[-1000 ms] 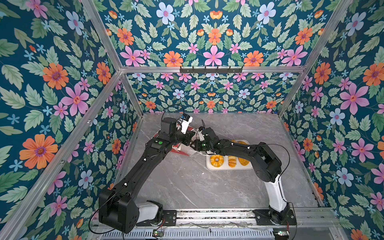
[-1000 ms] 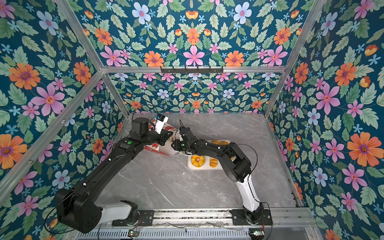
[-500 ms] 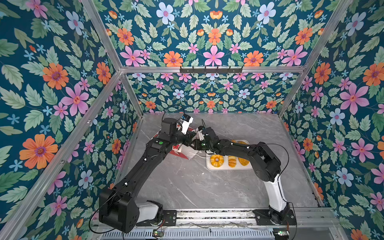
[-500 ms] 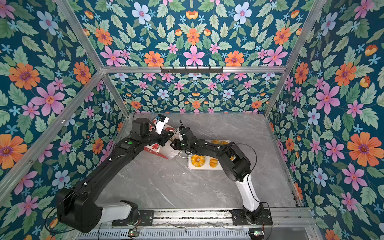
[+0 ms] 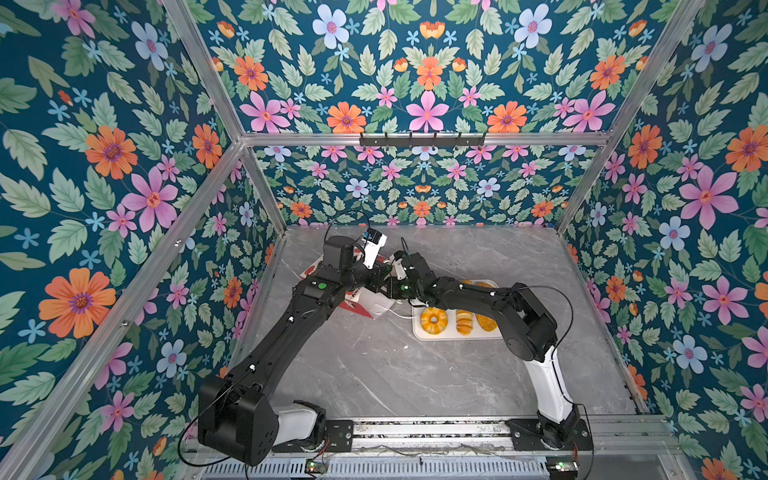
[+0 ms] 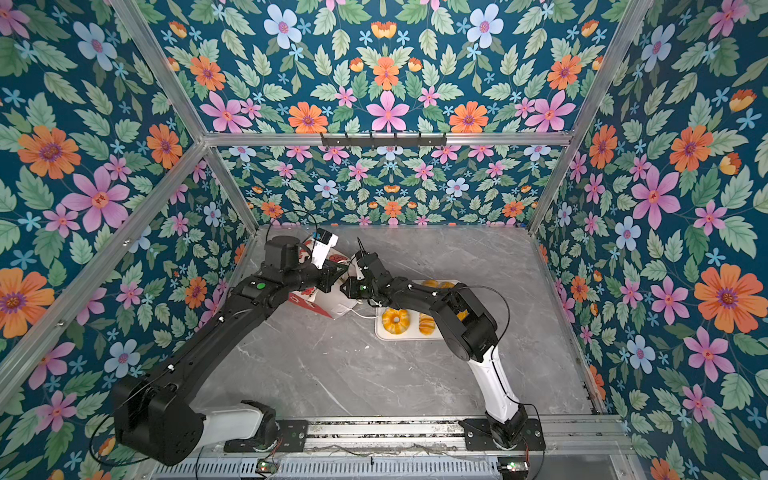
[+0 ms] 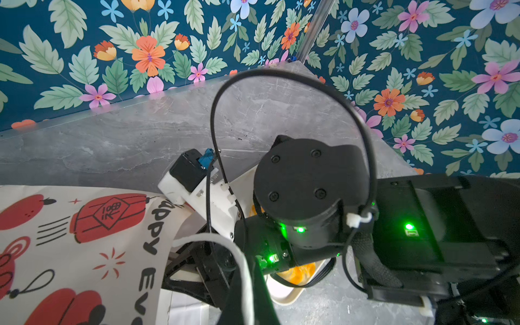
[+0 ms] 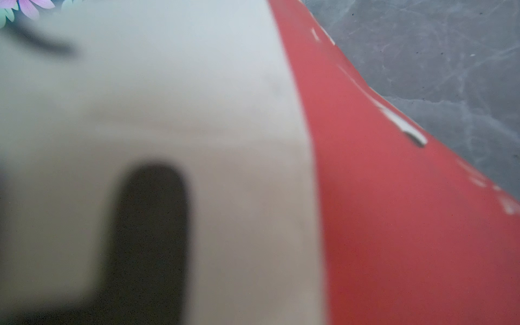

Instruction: Take the fake bread out of the paper bag

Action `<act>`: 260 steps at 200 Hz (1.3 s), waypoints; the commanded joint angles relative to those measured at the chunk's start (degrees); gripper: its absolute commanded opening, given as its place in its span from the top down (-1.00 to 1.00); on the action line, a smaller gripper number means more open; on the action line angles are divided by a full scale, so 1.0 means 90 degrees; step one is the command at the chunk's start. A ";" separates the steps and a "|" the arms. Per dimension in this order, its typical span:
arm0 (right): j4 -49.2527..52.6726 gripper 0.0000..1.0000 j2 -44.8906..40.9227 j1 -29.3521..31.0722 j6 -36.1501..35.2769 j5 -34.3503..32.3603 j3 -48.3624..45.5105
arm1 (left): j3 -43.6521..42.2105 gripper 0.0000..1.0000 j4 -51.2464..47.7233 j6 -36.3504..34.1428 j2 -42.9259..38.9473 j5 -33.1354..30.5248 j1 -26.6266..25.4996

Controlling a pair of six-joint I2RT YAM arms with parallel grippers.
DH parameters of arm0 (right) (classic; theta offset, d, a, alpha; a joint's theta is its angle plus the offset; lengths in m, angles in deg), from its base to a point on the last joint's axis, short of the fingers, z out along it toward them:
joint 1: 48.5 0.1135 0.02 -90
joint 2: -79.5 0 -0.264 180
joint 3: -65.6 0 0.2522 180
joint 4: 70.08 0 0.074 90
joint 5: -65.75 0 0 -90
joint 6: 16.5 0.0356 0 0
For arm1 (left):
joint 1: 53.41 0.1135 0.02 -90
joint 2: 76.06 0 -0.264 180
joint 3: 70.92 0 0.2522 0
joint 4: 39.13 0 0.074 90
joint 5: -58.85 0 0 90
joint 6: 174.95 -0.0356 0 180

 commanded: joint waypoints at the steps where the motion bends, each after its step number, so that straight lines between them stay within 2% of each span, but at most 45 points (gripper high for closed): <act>1: -0.0172 0.65 -0.0179 0.0003 -0.0099 -0.0046 -0.0124 | -0.0005 1.00 0.0278 -0.0023 -0.0006 -0.0025 -0.0006; 42: -0.0052 0.69 -0.0725 0.0006 -0.0124 0.0030 -0.0532 | -0.0087 1.00 0.0515 0.0105 0.0072 -0.0409 -0.0005; 138: 0.1336 0.71 -0.2143 -0.0001 -0.0368 0.0502 -0.1473 | -0.0419 1.00 0.1595 0.0517 0.0133 -0.1391 0.0017; 182: 0.1779 0.72 -0.3145 0.0002 -0.0558 0.0140 -0.2185 | -0.0484 1.00 0.1824 0.0533 0.0103 -0.1579 0.0070; 221: 0.2404 0.73 -0.4198 -0.0015 -0.0673 -0.0377 -0.2699 | -0.0415 1.00 0.1814 0.0353 0.0133 -0.2099 0.0105; 260: 0.3012 0.73 -0.4774 -0.0102 -0.0767 -0.0814 -0.2935 | -0.0469 1.00 0.1874 0.0342 0.0227 -0.2492 0.0212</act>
